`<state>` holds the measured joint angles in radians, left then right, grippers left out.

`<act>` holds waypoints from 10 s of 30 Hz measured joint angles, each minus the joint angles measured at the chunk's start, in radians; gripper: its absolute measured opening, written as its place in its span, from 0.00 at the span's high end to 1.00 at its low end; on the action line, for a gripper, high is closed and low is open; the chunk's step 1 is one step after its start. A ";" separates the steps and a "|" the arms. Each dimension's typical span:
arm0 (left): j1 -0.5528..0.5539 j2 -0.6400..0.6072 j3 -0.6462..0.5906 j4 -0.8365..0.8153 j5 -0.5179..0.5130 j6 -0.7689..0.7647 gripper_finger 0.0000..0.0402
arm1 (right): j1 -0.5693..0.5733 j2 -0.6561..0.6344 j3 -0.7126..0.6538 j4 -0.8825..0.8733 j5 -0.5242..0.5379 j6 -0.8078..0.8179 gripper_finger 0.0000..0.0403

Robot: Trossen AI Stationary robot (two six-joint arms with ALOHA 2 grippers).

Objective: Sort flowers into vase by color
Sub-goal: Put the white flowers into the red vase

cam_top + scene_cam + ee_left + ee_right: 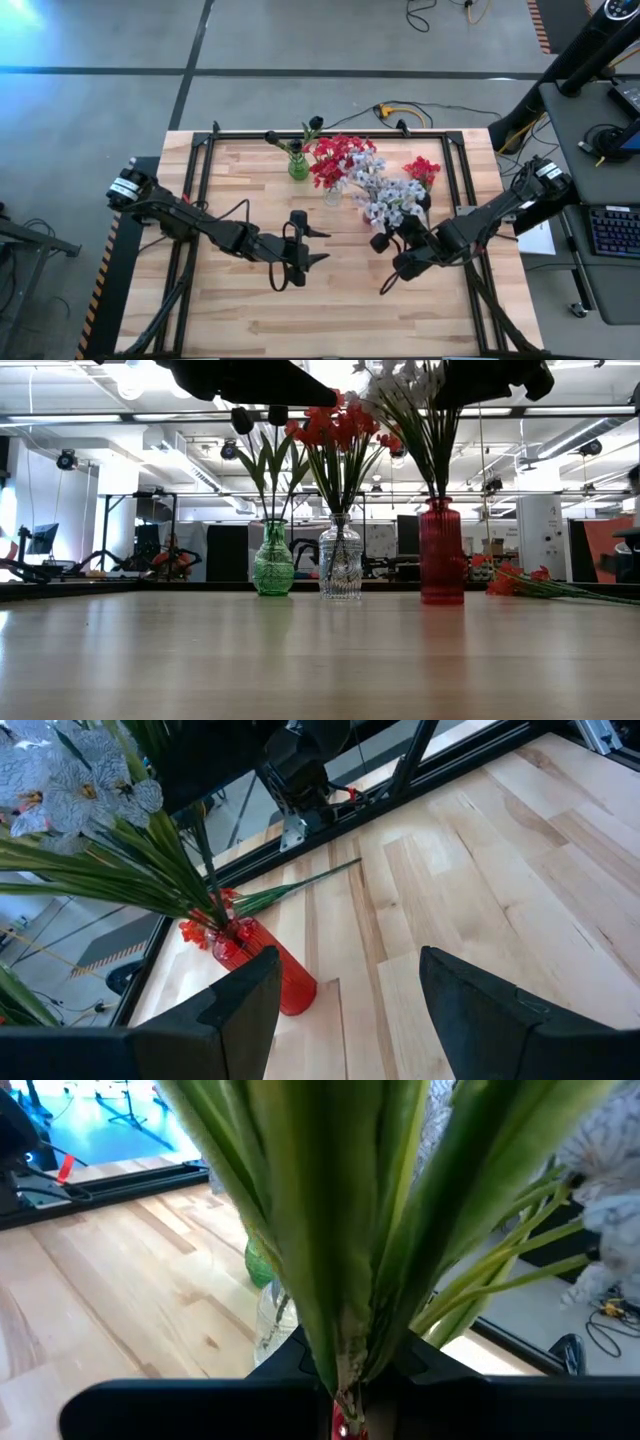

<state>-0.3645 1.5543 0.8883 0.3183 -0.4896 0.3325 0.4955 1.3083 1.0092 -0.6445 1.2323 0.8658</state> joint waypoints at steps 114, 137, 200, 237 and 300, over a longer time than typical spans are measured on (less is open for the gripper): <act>0.000 0.000 0.000 0.001 0.002 0.003 0.45 | -0.110 -0.030 0.092 -0.002 -0.293 -0.036 0.55; 0.000 0.000 0.000 0.000 0.002 0.004 0.45 | -0.110 -0.031 0.131 -0.056 -0.378 -0.015 0.54; 0.003 0.000 0.000 -0.001 0.000 0.011 0.45 | -0.048 -0.145 0.130 -0.058 -0.421 -0.104 0.54; 0.006 0.000 0.000 -0.001 -0.001 0.015 0.45 | 0.035 -0.305 0.130 -0.110 -0.580 -0.126 0.55; 0.147 -0.846 -0.238 -0.153 -0.079 0.148 0.45 | 0.231 -0.013 0.281 -0.465 -0.032 0.331 0.42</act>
<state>-0.2178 0.7082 0.6506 0.1649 -0.5686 0.4802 0.7261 1.2957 1.2902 -1.1092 1.2007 1.1971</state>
